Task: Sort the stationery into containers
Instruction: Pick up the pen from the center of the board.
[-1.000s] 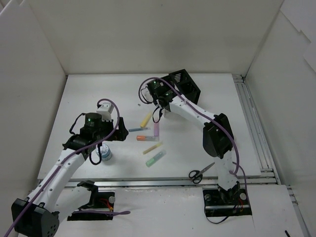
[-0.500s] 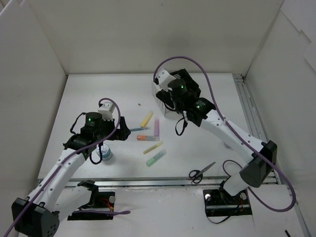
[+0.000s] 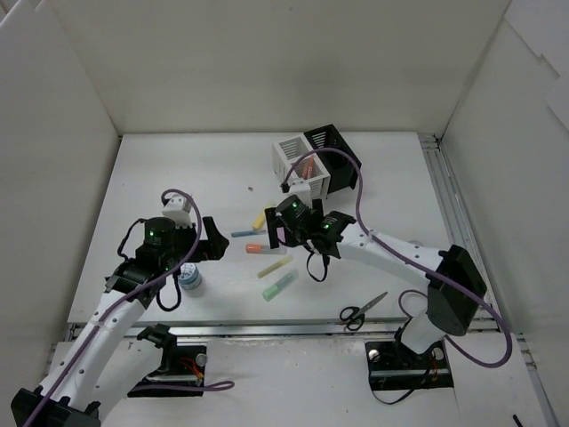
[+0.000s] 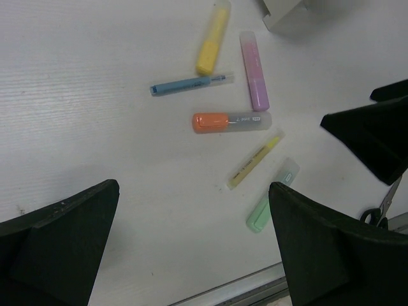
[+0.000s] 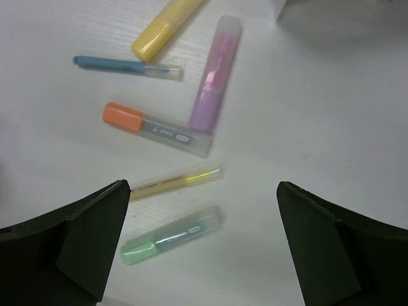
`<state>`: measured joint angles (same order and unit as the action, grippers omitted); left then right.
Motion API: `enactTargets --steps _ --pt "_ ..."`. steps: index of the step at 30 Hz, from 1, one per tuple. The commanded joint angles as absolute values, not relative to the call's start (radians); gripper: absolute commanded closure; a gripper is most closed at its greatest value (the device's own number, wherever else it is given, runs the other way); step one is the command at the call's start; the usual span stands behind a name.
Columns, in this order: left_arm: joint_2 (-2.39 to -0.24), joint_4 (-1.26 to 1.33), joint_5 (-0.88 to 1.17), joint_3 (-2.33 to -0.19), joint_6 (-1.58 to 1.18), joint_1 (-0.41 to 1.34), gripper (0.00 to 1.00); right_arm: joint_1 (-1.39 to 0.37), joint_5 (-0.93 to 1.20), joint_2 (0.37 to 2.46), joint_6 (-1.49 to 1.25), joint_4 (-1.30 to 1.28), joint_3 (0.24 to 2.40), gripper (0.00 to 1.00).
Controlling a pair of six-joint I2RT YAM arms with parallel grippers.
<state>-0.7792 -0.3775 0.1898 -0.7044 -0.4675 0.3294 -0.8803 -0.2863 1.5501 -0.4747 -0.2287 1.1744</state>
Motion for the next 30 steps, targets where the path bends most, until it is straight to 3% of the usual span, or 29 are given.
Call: enactTargets --steps 1,11,24,30 --pt "-0.746 -0.364 0.144 -0.707 -0.518 0.334 0.00 -0.914 -0.290 1.597 -0.730 -0.218 1.180 0.02" --pt "-0.752 -0.331 0.176 -0.653 -0.509 0.344 0.01 -0.985 -0.278 1.798 -0.847 -0.215 1.241 0.05" --pt "-0.810 -0.308 0.232 -0.660 -0.480 0.373 0.00 -1.019 -0.275 1.884 -0.897 -0.213 1.262 0.28" --pt "-0.795 -0.302 0.255 -0.670 -0.471 0.382 0.00 -0.983 -0.273 1.901 -0.894 -0.213 1.258 0.30"
